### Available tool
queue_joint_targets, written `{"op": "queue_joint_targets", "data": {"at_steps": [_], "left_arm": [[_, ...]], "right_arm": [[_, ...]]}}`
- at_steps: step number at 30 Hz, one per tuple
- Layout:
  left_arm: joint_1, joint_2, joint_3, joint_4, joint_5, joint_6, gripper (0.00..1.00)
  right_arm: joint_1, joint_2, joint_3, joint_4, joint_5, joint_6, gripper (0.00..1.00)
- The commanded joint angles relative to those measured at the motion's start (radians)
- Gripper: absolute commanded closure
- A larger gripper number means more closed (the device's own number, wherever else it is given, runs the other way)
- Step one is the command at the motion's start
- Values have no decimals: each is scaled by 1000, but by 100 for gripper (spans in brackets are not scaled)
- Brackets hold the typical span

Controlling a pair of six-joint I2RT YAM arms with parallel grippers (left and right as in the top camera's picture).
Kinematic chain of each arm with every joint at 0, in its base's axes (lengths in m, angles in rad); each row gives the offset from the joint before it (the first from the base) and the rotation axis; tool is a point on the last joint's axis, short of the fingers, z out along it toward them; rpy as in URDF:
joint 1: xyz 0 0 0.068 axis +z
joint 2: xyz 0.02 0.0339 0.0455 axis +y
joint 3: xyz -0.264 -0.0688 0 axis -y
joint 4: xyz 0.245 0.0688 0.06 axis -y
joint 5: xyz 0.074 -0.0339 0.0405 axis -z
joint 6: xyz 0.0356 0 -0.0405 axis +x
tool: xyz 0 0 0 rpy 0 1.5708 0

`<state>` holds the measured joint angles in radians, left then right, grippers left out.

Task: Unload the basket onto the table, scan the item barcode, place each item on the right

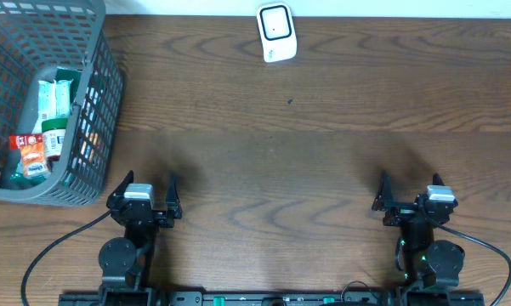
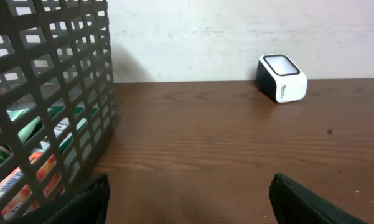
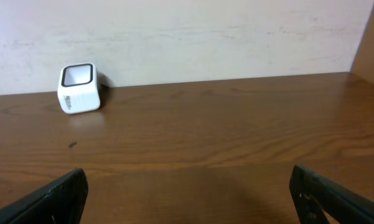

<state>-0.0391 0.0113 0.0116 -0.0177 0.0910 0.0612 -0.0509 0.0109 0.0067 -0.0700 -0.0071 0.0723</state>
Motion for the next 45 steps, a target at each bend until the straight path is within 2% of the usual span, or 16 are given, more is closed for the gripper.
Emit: {"op": "queue_joint_targets", "data": {"at_steps": [1, 12, 15, 24, 31, 38, 45], "left_arm": [[6, -5, -8, -44, 21, 17, 17], [6, -5, -8, -43, 25, 16, 17], [6, -5, -8, -41, 58, -42, 17], [6, -5, -7, -33, 55, -37, 17], [6, -5, 47, -35, 62, -90, 17], [6, 25, 206, -138, 62, -119, 17], [6, 189, 492, -263, 63, -119, 17]], "right_arm": [[-7, -4, -2, -3, 2, 13, 1], [-7, -4, -2, -3, 2, 13, 1], [-7, -4, -2, -3, 2, 13, 1], [-7, -4, -2, -3, 2, 13, 1], [-7, -4, -2, -3, 2, 13, 1], [-7, -4, -2, -3, 2, 13, 1], [-7, -4, -2, -3, 2, 13, 1]]}}
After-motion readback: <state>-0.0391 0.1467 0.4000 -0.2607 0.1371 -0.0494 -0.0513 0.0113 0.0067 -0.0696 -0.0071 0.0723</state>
